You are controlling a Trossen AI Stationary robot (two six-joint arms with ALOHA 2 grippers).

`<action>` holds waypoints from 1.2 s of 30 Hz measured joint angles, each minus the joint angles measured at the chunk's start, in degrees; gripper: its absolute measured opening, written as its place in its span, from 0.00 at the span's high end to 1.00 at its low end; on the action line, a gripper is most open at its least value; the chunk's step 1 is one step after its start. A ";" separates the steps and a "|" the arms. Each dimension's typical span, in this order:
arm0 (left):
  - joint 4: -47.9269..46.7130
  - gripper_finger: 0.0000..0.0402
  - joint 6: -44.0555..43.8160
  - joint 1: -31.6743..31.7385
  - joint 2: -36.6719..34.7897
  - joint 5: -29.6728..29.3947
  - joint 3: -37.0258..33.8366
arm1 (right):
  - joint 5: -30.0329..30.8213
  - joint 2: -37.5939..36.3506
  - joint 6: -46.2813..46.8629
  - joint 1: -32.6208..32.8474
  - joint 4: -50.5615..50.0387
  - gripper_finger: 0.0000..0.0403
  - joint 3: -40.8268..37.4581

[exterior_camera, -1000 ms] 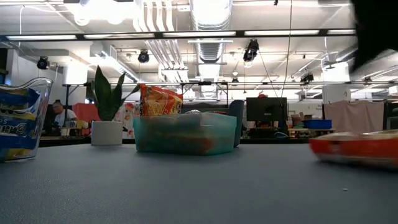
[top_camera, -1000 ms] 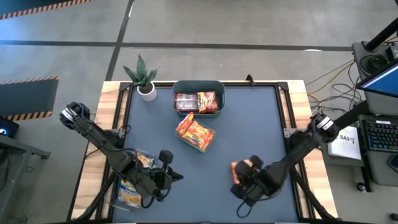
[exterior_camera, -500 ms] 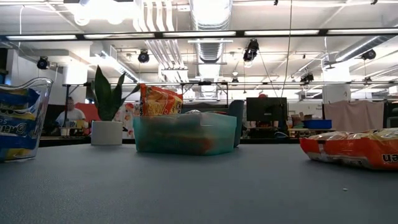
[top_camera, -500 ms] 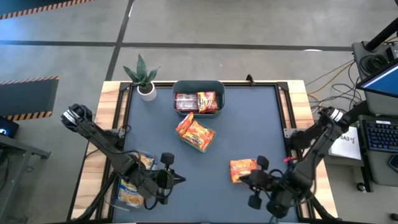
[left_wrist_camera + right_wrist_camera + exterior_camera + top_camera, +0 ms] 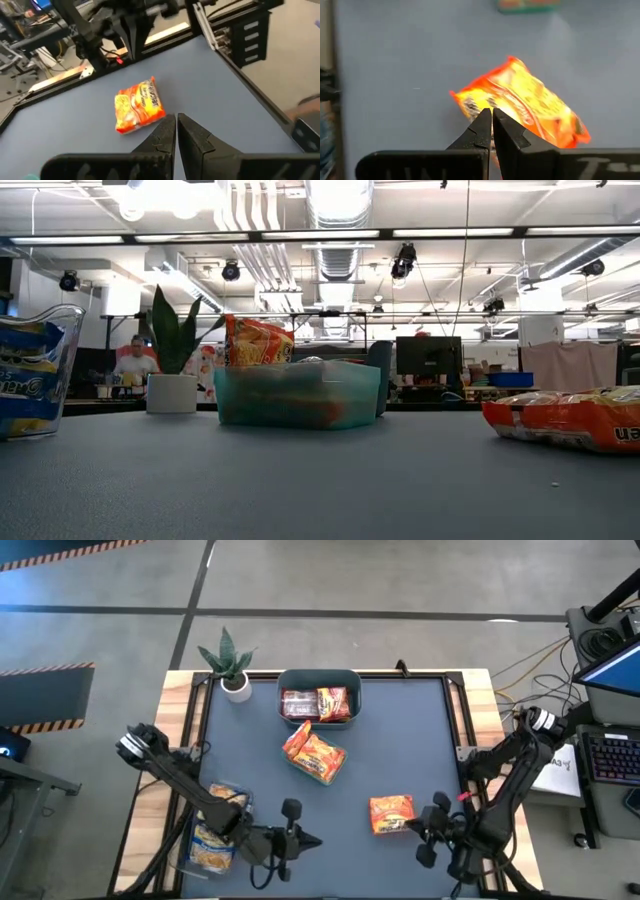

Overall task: Sort Maruchan noodles
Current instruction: Put the orange noodle pack into the green bin

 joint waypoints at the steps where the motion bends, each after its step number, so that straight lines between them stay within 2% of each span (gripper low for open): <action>1: 0.11 1.00 -0.05 0.47 0.44 0.25 0.38 | -0.05 0.00 2.48 0.15 -0.11 0.98 -1.29; 5: 0.19 1.00 -1.61 2.99 2.70 4.84 2.01 | -3.29 0.00 14.19 0.27 -0.25 0.98 -5.37; 8: 0.40 0.98 -2.59 4.73 5.41 6.21 4.40 | -6.03 0.11 19.94 0.02 -0.17 0.98 -7.32; 15: 0.25 0.87 -0.55 7.82 13.09 6.33 11.30 | -7.19 0.11 20.82 0.01 -0.37 0.98 -8.73; 19: 0.13 0.77 1.21 9.01 17.49 6.35 14.80 | -7.16 0.11 21.17 0.01 -0.35 0.98 -8.73; 24: 0.20 0.63 4.02 10.05 22.95 6.35 18.56 | -7.51 0.11 26.16 0.01 -0.28 0.98 -8.73; 27: 0.43 0.57 5.57 10.42 25.80 6.35 20.57 | -9.60 0.11 28.63 0.01 -0.26 0.98 -8.73; 30: 0.65 0.53 5.76 11.06 28.31 6.39 22.76 | -13.43 0.51 29.87 0.01 -0.29 0.98 -8.73; 36: 0.41 0.52 7.18 12.29 33.00 6.38 26.56 | -19.21 3.26 31.34 0.01 -0.03 0.98 -8.75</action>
